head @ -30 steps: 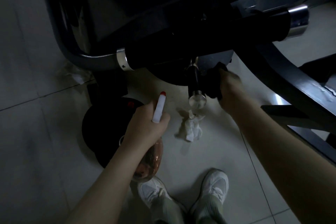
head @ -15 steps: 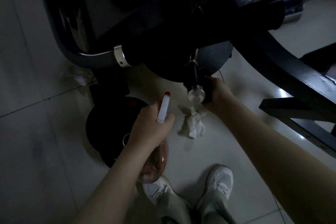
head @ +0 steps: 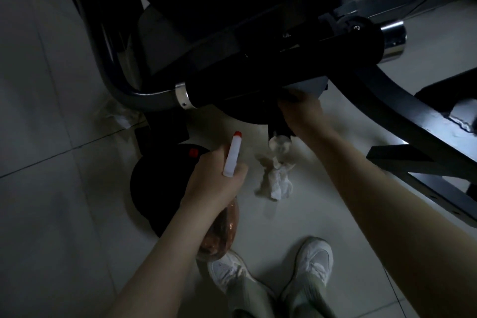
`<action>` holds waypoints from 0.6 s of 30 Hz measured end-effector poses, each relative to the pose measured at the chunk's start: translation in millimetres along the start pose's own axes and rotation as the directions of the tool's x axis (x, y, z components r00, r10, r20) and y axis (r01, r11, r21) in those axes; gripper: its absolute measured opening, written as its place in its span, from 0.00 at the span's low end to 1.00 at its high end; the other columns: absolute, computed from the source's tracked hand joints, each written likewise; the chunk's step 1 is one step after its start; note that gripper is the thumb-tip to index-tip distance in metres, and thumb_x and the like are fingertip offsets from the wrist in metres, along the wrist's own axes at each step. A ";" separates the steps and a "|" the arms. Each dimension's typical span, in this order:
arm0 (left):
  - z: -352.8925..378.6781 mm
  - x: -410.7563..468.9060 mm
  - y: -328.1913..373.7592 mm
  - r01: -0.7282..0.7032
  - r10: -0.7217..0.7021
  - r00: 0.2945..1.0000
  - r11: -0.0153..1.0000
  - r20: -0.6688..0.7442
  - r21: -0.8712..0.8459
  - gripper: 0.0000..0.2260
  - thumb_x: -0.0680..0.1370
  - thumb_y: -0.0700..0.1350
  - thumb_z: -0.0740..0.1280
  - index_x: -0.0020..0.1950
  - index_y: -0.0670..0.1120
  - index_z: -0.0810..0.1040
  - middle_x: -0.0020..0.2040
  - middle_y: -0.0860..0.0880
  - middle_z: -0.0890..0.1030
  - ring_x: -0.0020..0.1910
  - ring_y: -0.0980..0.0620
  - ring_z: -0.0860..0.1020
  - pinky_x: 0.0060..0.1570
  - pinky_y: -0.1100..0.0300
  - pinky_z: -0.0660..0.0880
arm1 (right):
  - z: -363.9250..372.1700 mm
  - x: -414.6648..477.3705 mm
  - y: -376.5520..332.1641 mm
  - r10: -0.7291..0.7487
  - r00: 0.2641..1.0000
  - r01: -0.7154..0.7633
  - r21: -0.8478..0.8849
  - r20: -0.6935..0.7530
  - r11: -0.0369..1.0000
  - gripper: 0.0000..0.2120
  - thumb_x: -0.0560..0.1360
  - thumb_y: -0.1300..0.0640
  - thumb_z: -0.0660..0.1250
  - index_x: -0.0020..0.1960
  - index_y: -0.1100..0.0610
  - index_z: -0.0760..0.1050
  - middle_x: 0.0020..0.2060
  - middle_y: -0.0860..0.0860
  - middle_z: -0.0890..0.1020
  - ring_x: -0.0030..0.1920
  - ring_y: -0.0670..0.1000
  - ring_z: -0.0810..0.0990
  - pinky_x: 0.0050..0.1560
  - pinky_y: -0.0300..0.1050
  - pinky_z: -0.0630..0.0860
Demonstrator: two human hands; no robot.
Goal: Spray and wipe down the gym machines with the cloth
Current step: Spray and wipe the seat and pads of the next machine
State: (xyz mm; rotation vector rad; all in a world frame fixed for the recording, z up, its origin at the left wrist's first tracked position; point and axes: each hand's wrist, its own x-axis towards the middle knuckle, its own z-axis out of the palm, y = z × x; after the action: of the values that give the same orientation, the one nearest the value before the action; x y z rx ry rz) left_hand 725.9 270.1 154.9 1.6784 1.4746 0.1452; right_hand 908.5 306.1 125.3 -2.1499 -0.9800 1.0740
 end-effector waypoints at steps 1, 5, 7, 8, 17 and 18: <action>0.1 -1.2 0.2 0.002 -0.002 1.000 1.000 0.003 -0.006 0.12 0.78 0.43 0.62 0.55 0.35 0.71 0.30 0.52 0.68 0.30 0.52 0.70 0.35 0.58 0.68 | 4.5 13.0 3.2 -0.010 1.000 0.010 -0.015 0.018 1.000 0.11 0.80 0.59 0.58 0.55 0.64 0.76 0.33 0.48 0.74 0.32 0.45 0.70 0.37 0.41 0.67; 2.9 -3.7 -9.8 0.009 -0.006 0.999 0.998 0.049 -0.064 0.07 0.78 0.44 0.63 0.50 0.42 0.76 0.34 0.46 0.76 0.36 0.47 0.78 0.42 0.53 0.75 | 14.0 41.6 9.0 -0.042 0.985 0.072 -0.172 0.169 0.983 0.13 0.80 0.58 0.58 0.58 0.65 0.75 0.45 0.58 0.79 0.49 0.58 0.75 0.47 0.44 0.66; 5.7 -7.9 -13.3 0.023 -0.021 0.998 0.999 0.058 -0.049 0.05 0.78 0.44 0.62 0.43 0.45 0.74 0.33 0.46 0.76 0.36 0.46 0.78 0.43 0.51 0.76 | 12.6 36.5 10.9 -0.061 0.974 0.095 -0.148 0.218 0.984 0.08 0.80 0.59 0.60 0.51 0.62 0.75 0.37 0.51 0.75 0.44 0.53 0.73 0.45 0.44 0.66; 6.2 -10.3 -13.5 0.036 -0.034 0.998 0.999 0.058 -0.038 0.05 0.78 0.44 0.62 0.43 0.45 0.74 0.34 0.46 0.76 0.36 0.47 0.78 0.43 0.51 0.77 | 10.3 29.9 10.2 -0.065 0.974 0.095 -0.131 0.217 0.987 0.06 0.79 0.60 0.60 0.47 0.60 0.75 0.35 0.50 0.74 0.40 0.50 0.73 0.43 0.44 0.67; -10.3 -23.9 9.1 0.081 -0.082 0.995 0.996 0.050 0.021 0.08 0.77 0.43 0.61 0.51 0.39 0.74 0.31 0.48 0.70 0.34 0.45 0.75 0.39 0.54 0.72 | -14.9 -24.0 -6.2 -0.083 0.983 0.098 -0.085 0.162 0.992 0.07 0.77 0.63 0.62 0.50 0.64 0.78 0.40 0.56 0.77 0.41 0.52 0.74 0.36 0.40 0.66; -13.2 -24.3 13.1 0.074 -0.075 0.996 0.997 0.043 0.023 0.05 0.77 0.43 0.61 0.46 0.42 0.75 0.32 0.45 0.71 0.35 0.44 0.75 0.39 0.52 0.73 | -17.1 -27.6 -8.1 -0.078 0.984 0.094 -0.090 0.161 0.992 0.08 0.77 0.63 0.62 0.50 0.65 0.78 0.40 0.56 0.78 0.42 0.53 0.75 0.37 0.41 0.66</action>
State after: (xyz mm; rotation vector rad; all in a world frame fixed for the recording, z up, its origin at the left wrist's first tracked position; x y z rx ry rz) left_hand 720.8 257.4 182.2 1.6309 1.5085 0.0515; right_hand 908.2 286.5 152.4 -2.1023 -1.2093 1.1904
